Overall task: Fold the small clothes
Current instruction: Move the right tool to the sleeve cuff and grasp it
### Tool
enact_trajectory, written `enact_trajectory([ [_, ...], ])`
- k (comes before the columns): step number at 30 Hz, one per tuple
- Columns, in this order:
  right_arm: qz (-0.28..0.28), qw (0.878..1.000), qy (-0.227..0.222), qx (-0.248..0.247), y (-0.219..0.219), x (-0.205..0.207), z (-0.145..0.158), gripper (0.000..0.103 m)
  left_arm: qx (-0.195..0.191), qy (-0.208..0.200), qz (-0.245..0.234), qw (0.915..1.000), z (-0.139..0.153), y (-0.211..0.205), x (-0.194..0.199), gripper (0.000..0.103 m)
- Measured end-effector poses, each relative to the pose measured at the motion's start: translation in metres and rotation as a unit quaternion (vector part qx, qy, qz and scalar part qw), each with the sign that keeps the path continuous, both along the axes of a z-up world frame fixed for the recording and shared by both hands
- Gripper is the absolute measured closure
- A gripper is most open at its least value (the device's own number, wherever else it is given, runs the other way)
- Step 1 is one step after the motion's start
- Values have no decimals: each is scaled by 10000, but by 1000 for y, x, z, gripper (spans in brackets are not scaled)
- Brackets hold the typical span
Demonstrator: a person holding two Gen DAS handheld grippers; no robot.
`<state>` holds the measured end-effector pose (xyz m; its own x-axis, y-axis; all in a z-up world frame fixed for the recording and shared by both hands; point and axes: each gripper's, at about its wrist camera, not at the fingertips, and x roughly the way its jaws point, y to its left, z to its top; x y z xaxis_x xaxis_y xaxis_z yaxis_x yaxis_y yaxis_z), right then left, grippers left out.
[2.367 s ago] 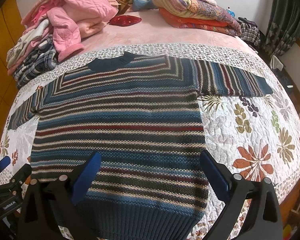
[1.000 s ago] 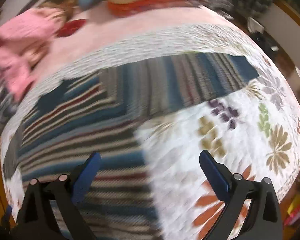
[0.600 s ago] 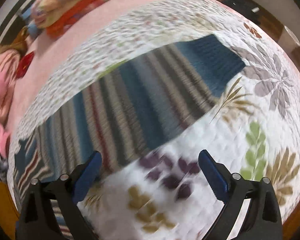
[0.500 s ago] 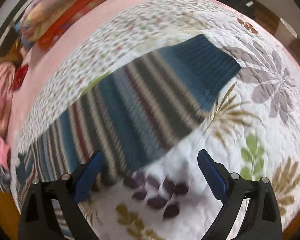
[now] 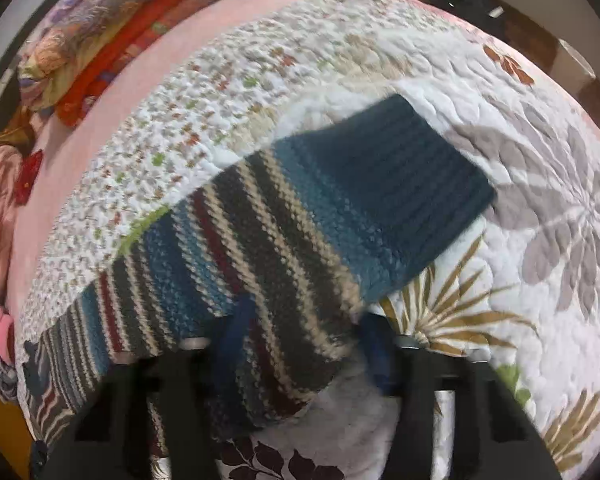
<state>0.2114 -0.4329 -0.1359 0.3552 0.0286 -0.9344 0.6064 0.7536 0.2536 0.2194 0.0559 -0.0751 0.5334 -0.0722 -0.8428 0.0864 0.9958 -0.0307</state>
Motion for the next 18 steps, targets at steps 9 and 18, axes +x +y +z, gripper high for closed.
enact_trajectory([
  [9, 218, 9923, -913, 810, 17, -7, 39, 91, 63, -16, 243, 9997, 6, 35, -12, 3],
  [18, 1474, 9796, -1061, 854, 121, 14, 89, 91, -20, 66, 671, 9977, 15, 85, -28, 3],
])
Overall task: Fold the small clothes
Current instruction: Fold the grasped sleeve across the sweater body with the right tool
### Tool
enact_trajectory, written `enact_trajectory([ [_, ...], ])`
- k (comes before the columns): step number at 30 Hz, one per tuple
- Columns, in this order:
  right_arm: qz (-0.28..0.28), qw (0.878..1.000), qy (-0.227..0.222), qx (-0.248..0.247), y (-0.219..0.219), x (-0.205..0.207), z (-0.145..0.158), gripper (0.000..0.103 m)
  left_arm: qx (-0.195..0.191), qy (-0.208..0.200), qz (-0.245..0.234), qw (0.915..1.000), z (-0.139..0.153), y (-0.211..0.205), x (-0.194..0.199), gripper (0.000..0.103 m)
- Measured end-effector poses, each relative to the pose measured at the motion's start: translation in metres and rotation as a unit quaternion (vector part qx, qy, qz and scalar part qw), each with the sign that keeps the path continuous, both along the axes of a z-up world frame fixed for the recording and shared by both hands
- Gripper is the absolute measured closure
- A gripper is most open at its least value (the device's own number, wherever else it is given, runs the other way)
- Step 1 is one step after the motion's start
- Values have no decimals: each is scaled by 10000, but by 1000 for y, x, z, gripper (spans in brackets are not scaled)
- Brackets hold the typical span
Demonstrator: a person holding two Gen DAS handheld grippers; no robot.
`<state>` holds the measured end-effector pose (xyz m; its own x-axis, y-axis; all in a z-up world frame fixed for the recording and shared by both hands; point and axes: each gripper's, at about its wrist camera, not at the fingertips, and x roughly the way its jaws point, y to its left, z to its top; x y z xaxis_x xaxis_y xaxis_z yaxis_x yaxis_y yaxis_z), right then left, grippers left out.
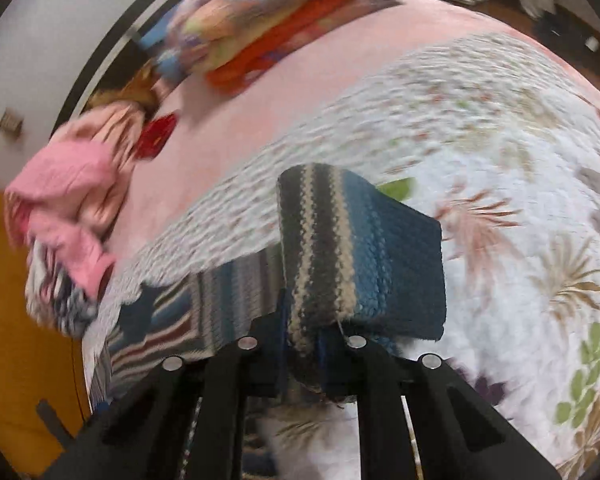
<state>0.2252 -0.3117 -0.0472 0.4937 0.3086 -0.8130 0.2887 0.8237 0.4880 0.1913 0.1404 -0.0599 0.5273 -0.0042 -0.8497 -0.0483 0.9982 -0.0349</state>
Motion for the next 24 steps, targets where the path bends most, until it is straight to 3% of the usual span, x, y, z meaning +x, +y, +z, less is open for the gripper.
enact_trajectory([
  [11, 1277, 9912, 148, -325, 148, 9, -1, 91, -73, 51, 114, 9999, 10, 30, -8, 3],
  [18, 2031, 9756, 294, -775, 226, 9, -27, 91, -189, 119, 157, 9996, 9, 41, -15, 3],
  [20, 2173, 9712, 412, -891, 234, 10, -38, 89, -188, 153, 123, 9996, 6, 43, -16, 3],
  [22, 2394, 9654, 668, -787, 240, 11, -53, 73, -171, 194, 78, 9996, 3, 43, -15, 3],
  [24, 2585, 9602, 860, -623, 240, 10, -62, 71, -136, 268, 13, 9995, -1, 42, -12, 3],
])
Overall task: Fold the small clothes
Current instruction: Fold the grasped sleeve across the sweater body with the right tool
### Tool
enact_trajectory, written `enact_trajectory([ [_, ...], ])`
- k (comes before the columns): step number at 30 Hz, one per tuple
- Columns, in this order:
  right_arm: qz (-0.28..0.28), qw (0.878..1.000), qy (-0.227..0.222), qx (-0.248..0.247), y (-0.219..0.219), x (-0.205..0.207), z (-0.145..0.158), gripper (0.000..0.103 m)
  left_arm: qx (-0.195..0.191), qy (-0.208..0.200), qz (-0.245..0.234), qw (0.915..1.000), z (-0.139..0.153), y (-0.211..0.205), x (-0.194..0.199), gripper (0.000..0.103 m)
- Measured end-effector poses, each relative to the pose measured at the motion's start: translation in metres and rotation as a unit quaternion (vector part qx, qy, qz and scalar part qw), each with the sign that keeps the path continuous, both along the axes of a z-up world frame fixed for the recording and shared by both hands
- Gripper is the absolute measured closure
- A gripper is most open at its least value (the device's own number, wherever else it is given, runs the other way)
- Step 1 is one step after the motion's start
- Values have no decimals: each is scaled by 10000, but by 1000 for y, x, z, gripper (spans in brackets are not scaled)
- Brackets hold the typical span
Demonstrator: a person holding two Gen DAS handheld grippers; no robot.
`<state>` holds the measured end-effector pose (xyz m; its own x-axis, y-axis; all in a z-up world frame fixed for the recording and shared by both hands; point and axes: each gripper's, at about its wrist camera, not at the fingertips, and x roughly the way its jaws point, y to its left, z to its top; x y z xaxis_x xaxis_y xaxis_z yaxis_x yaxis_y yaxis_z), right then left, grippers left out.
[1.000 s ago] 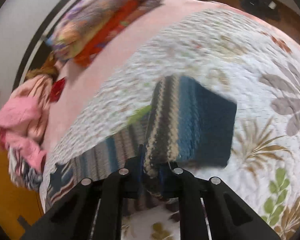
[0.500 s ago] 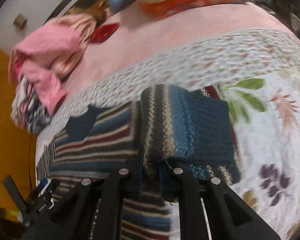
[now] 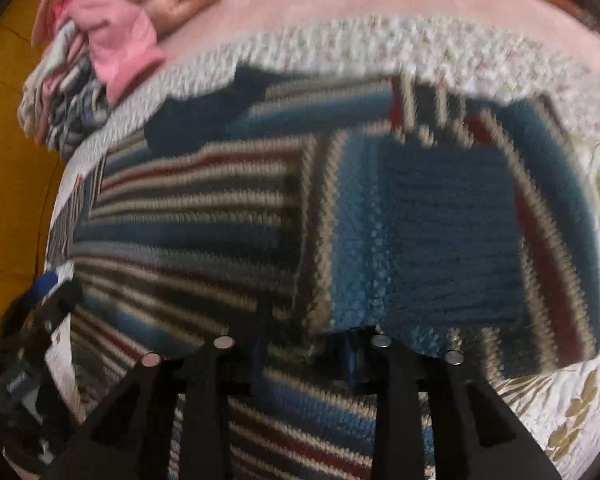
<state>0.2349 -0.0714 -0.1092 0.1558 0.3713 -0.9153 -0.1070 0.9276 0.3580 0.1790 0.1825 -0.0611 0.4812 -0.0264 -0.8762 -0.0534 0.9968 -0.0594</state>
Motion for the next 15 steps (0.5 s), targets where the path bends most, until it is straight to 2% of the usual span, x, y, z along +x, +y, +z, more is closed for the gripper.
enact_trajectory([
  [3, 186, 9981, 207, 555, -17, 3, 9, 65, -97, 79, -61, 9999, -3, -4, 4, 3],
  [6, 129, 9947, 59, 1014, -53, 5, 34, 61, -355, 160, -142, 9991, -4, -16, 7, 3],
  [8, -166, 9972, -212, 697, -76, 8, 48, 56, -570, 258, -262, 9977, -6, -34, 10, 3],
  [9, -401, 9977, -338, 422, -92, 11, 55, 55, -679, 315, -345, 9966, -6, -45, 13, 3],
  [11, -844, 9952, -466, 179, -119, 12, 59, 55, -866, 442, -483, 9941, -8, -67, 17, 3],
  [15, -1810, 9818, -395, 408, -179, 6, 47, 55, -1305, 762, -625, 9865, -20, -108, 28, 3],
])
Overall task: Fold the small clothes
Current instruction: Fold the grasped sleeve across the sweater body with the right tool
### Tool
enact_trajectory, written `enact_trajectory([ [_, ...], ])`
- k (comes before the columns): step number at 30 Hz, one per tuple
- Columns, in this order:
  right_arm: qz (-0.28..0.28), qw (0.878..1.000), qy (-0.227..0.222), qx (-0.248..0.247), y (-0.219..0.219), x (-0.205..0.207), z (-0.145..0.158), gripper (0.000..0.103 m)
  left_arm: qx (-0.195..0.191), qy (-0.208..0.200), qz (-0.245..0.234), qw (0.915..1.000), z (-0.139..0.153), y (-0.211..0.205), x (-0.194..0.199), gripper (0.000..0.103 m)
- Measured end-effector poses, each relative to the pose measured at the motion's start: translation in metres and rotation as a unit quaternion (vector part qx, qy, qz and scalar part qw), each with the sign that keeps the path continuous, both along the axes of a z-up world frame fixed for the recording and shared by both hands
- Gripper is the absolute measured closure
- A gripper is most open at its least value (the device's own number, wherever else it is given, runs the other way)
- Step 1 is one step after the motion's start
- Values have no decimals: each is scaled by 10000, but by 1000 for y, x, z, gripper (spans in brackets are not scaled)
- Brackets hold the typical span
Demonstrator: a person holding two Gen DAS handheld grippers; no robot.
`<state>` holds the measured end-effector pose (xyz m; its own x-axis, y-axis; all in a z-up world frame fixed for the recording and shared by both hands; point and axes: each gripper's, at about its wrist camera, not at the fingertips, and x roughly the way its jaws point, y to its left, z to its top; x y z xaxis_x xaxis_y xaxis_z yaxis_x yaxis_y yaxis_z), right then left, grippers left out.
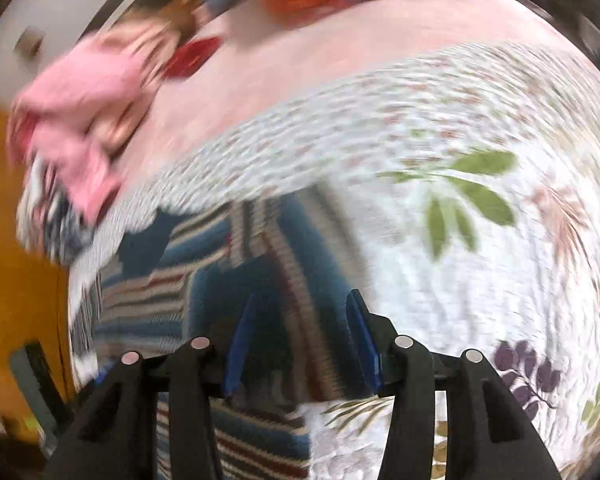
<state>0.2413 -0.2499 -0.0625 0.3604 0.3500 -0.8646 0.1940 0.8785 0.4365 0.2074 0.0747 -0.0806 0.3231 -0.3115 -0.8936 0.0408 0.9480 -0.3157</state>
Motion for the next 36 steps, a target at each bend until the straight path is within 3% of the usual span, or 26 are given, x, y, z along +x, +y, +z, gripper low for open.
enact_trajectory([
  [4, -362, 9992, 98, 133, -29, -3, -20, 55, -69, 394, -81, 9992, -23, -32, 15, 3],
  [7, -318, 9993, 149, 83, -33, -4, -29, 55, -299, 647, -148, 9974, -37, -47, 24, 8],
  [9, -205, 9996, 185, -66, -22, 3, -34, 55, -402, 733, -243, 9962, -41, -54, 27, 24],
  [10, -159, 9996, 189, -132, -16, 6, -36, 55, -487, 793, -290, 9952, -44, -58, 29, 40],
  [12, -81, 9996, 188, -211, -15, 8, -38, 55, -621, 833, -320, 9941, -47, -61, 30, 53],
  [13, -82, 9996, 182, -214, -15, 7, -38, 55, -696, 810, -366, 9936, -47, -63, 30, 67],
  [16, -146, 9996, 186, -173, -21, 5, -38, 55, -560, 568, -514, 9955, -38, -70, 28, 80],
  [23, 6, 9997, 174, -174, -13, 3, -36, 55, -586, -145, -548, 9967, 7, -48, 21, 84],
  [28, 243, 9988, 222, 360, 7, 7, -43, 55, -249, -586, -456, 9969, 34, -5, 21, 84],
  [32, 530, 9971, 328, 442, 34, 10, -51, 55, -126, -643, -353, 9972, 37, 18, 24, 84],
  [36, 734, 9961, 500, 19, 59, 13, -60, 56, -91, -602, -372, 9975, 24, 28, 23, 83],
])
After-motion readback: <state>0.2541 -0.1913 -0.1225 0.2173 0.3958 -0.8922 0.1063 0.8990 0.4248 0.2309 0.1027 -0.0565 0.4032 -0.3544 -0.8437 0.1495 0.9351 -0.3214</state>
